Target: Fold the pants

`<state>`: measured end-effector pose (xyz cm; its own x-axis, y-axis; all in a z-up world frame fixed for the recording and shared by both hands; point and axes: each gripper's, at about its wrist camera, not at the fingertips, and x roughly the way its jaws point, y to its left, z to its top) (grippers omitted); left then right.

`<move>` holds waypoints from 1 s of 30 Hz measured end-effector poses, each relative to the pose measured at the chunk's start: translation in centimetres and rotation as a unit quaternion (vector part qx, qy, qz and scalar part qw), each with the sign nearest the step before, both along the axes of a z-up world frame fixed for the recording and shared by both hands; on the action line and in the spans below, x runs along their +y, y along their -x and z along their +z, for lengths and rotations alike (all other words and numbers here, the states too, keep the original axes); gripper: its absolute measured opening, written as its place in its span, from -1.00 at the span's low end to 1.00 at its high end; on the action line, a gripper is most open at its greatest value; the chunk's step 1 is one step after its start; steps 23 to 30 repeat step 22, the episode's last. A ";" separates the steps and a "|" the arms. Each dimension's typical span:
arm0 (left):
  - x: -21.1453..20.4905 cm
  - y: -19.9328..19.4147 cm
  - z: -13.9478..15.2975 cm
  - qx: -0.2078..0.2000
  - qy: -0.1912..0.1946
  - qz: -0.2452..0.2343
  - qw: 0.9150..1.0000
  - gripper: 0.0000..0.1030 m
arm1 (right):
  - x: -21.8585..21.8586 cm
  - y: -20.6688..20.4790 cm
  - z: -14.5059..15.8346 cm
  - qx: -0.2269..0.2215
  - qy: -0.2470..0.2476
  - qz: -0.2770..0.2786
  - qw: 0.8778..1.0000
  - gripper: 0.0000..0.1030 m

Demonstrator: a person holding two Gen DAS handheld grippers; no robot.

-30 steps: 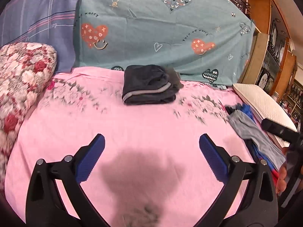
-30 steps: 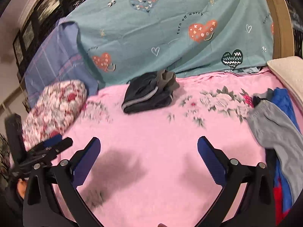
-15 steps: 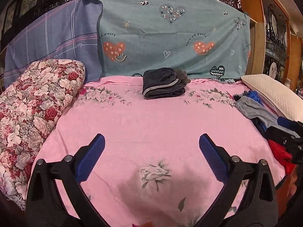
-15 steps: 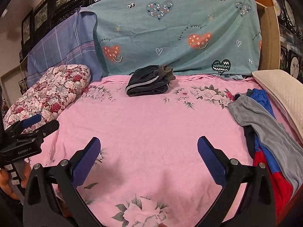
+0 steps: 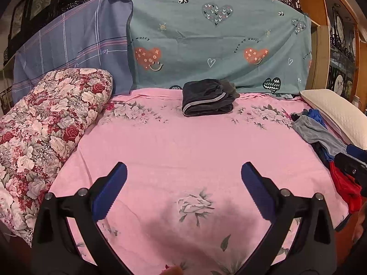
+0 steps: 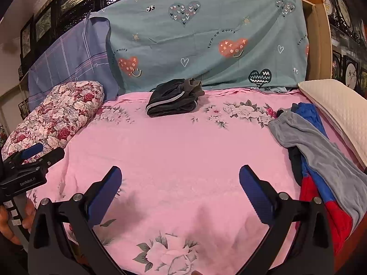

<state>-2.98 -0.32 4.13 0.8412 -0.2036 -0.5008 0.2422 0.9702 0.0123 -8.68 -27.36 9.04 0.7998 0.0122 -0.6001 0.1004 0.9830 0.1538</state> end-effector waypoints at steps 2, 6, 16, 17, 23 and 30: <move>0.0 -0.2 -0.1 0.002 -0.001 0.012 1.000 0.96 | -0.1 -0.1 0.0 0.000 0.001 -0.002 1.000 0.97; -0.2 -0.7 -0.4 0.008 -0.011 0.024 1.000 0.96 | -0.3 -0.2 -0.4 0.004 0.001 -0.004 1.000 0.97; -0.3 -0.8 -0.5 0.008 -0.013 0.018 1.000 0.96 | -0.5 -0.2 -0.8 0.008 -0.007 -0.007 1.000 0.97; -0.3 -0.8 -0.5 0.006 -0.015 0.019 1.000 0.96 | -0.5 -0.1 -0.8 0.007 -0.006 -0.008 1.000 0.97; -0.4 -0.6 -0.5 0.003 -0.019 0.019 1.000 0.96 | -0.6 0.0 -0.8 0.006 -0.007 -0.010 1.000 0.97; -0.4 -0.6 -0.5 0.003 -0.019 0.019 1.000 0.96 | -0.6 0.0 -0.8 0.006 -0.007 -0.010 1.000 0.97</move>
